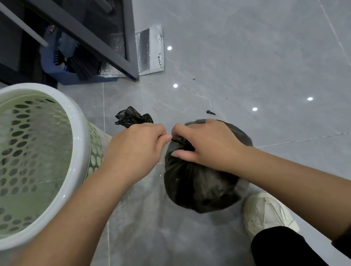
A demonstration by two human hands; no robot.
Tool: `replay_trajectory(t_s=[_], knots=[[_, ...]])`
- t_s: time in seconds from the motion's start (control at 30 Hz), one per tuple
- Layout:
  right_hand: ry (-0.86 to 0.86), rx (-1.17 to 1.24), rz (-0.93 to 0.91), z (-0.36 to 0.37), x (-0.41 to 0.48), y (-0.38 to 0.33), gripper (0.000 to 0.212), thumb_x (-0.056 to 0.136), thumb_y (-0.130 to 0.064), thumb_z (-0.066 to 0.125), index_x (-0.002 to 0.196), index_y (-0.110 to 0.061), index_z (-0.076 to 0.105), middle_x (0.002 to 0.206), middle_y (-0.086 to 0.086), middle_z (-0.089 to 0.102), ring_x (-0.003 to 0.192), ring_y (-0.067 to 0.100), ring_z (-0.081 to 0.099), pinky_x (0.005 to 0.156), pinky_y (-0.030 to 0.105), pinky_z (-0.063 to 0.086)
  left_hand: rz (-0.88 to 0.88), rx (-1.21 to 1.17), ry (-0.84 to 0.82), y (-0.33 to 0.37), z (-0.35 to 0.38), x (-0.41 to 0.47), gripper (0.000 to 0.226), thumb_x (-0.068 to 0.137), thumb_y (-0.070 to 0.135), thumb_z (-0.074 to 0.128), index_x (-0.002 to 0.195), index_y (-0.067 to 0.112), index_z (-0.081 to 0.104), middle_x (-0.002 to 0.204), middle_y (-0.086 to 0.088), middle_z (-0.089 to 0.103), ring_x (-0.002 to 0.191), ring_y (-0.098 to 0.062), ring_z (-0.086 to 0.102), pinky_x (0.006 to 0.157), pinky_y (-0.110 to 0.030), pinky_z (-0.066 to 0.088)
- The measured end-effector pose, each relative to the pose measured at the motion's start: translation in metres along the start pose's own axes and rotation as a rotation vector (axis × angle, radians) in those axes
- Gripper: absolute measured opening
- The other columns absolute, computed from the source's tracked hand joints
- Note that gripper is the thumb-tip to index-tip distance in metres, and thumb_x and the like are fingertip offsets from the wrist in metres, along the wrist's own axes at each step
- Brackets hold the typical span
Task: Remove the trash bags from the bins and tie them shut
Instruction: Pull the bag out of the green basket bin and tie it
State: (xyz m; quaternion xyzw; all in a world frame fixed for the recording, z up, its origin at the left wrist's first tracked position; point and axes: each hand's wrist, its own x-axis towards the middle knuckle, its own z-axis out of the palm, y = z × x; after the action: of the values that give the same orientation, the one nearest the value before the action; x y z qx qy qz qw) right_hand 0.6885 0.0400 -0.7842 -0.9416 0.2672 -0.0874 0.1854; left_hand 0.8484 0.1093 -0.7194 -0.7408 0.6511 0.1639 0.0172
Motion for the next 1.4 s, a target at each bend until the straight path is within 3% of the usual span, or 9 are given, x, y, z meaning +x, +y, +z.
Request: replay_trajectory(t_s=[0.13,0.33,0.57,0.67,0.73,0.93,1.1,1.27,1.4], knots=[[-0.056,0.086,-0.021,0.001,-0.002,0.005,0.033,0.088,-0.051,0.052,0.086,-0.019,0.061,0.065,-0.008,0.055,0.060,0.017,0.048,0.070,0.040,0.046,-0.004,0.000,0.006,-0.003,0.000,-0.001,0.025,0.096,0.042,0.041,0.075,0.029,0.047,0.080,0.008,0.056,0.076,-0.017,0.054,0.055,-0.030,0.033],[0.093,0.000,0.006,0.005,0.002,0.005,0.028,0.078,-0.042,0.069,0.070,-0.016,0.061,0.080,0.000,0.054,0.076,0.022,0.053,0.072,0.038,0.041,-0.021,-0.019,0.027,-0.005,0.001,-0.005,0.028,0.095,0.042,0.040,0.076,0.025,0.051,0.078,0.007,0.055,0.075,-0.018,0.054,0.058,-0.032,0.041],[0.053,0.042,0.016,-0.005,0.008,-0.005,0.035,0.085,-0.048,0.059,0.107,-0.022,0.055,0.071,-0.008,0.061,0.062,0.020,0.058,0.058,0.032,0.041,-0.003,-0.020,0.039,-0.011,-0.007,-0.004,0.027,0.095,0.041,0.042,0.074,0.026,0.049,0.075,0.008,0.053,0.073,-0.018,0.053,0.058,-0.032,0.038],[0.042,0.011,-0.008,-0.001,0.010,-0.008,0.027,0.085,-0.045,0.061,0.094,-0.019,0.062,0.066,-0.001,0.063,0.062,0.025,0.061,0.054,0.028,0.038,0.007,0.010,0.038,-0.012,-0.009,-0.003,0.031,0.095,0.042,0.041,0.079,0.021,0.056,0.078,0.006,0.055,0.076,-0.019,0.055,0.061,-0.034,0.044],[0.112,-0.029,-0.016,0.003,0.011,-0.008,0.029,0.082,-0.044,0.061,0.078,-0.015,0.062,0.062,0.000,0.058,0.060,0.025,0.057,0.059,0.028,0.032,0.011,0.031,0.041,-0.013,-0.010,-0.003,0.032,0.095,0.044,0.040,0.080,0.021,0.056,0.079,0.006,0.055,0.077,-0.019,0.056,0.062,-0.034,0.044],[0.142,-0.152,-0.024,0.003,0.014,-0.004,0.039,0.079,-0.051,0.054,0.076,-0.014,0.064,0.088,0.001,0.059,0.089,0.025,0.055,0.083,0.041,0.034,-0.012,0.105,0.034,-0.016,-0.012,-0.005,0.032,0.095,0.047,0.038,0.085,0.023,0.057,0.086,0.008,0.056,0.084,-0.022,0.059,0.062,-0.031,0.035],[0.102,-0.168,0.051,0.003,0.015,-0.003,0.036,0.080,-0.049,0.062,0.073,-0.015,0.056,0.066,-0.001,0.056,0.065,0.022,0.053,0.077,0.040,0.036,-0.034,0.159,0.039,-0.015,-0.014,-0.007,0.029,0.097,0.044,0.038,0.083,0.022,0.051,0.084,0.004,0.056,0.083,-0.025,0.058,0.060,-0.031,0.034],[0.038,-0.080,0.083,0.003,0.013,-0.001,0.021,0.093,-0.038,0.048,0.104,-0.022,0.055,0.069,-0.005,0.063,0.062,0.023,0.057,0.077,0.038,0.041,-0.086,0.185,-0.020,-0.014,-0.018,-0.003,0.031,0.097,0.047,0.036,0.080,0.023,0.046,0.069,0.006,0.048,0.071,-0.022,0.049,0.056,-0.031,0.031],[0.083,-0.115,0.083,0.010,0.011,0.000,0.014,0.086,-0.024,0.057,0.076,-0.014,0.061,0.066,0.001,0.059,0.061,0.025,0.055,0.067,0.035,0.035,-0.076,0.193,-0.038,-0.012,-0.018,0.000,0.032,0.098,0.047,0.034,0.080,0.023,0.047,0.069,0.006,0.048,0.072,-0.021,0.048,0.057,-0.031,0.033]])
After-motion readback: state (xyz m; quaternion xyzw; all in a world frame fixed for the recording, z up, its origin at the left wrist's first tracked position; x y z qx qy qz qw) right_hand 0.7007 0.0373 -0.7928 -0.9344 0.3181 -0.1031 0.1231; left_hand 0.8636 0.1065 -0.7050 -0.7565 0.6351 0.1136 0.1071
